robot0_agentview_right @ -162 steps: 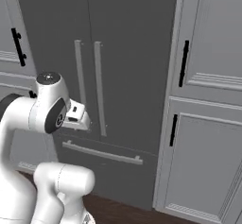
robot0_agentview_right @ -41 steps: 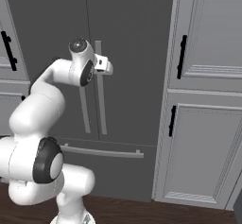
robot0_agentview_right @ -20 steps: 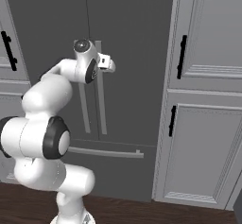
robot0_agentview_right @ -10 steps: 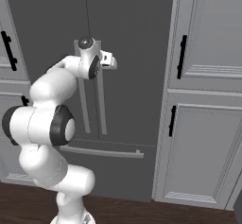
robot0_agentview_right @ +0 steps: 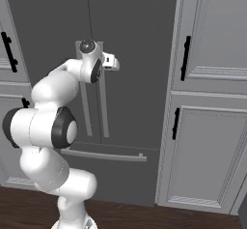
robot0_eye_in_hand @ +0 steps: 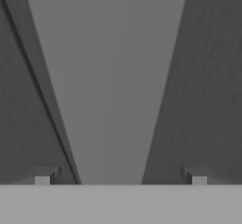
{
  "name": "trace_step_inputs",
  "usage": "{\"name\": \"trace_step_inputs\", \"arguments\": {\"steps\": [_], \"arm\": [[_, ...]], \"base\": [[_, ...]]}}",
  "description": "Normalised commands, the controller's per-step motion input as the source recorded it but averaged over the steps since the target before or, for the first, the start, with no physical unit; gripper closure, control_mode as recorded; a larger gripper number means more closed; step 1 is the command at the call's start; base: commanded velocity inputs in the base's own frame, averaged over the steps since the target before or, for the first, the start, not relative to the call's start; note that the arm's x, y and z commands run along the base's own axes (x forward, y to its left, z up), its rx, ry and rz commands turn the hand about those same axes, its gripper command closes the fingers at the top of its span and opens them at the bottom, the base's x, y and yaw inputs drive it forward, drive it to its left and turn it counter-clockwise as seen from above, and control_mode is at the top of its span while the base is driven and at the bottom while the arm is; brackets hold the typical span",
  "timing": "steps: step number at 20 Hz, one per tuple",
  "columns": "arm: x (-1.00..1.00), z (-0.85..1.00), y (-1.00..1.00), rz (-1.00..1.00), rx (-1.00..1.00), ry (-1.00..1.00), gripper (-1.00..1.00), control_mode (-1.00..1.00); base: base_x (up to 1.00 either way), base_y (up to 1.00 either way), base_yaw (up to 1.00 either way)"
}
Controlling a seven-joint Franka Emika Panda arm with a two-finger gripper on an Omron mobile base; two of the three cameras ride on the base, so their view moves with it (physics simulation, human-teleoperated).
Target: Grab a lemon wedge from the fridge and one ice cube from the ice bowl, and put them in the glass of lemonade.
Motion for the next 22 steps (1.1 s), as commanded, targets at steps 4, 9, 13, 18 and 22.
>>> {"name": "trace_step_inputs", "arguments": {"steps": [4,9,13,18,22], "arm": [[0.22,-0.20,0.04,0.00,0.00,-0.03,-1.00,-1.00],[0.12,0.00,0.03,0.00,0.00,0.00,-1.00,-1.00],[0.10,0.00,0.15,0.00,0.00,0.00,1.00,-1.00],[0.00,0.00,0.12,-0.01,0.00,0.00,1.00,-1.00],[0.02,0.00,0.01,-0.04,0.00,0.00,1.00,-1.00]], "base": [[0.00,0.00,0.00],[0.00,0.00,0.00],[0.00,0.00,0.00],[0.00,0.00,0.00],[0.00,0.00,0.00]]}}
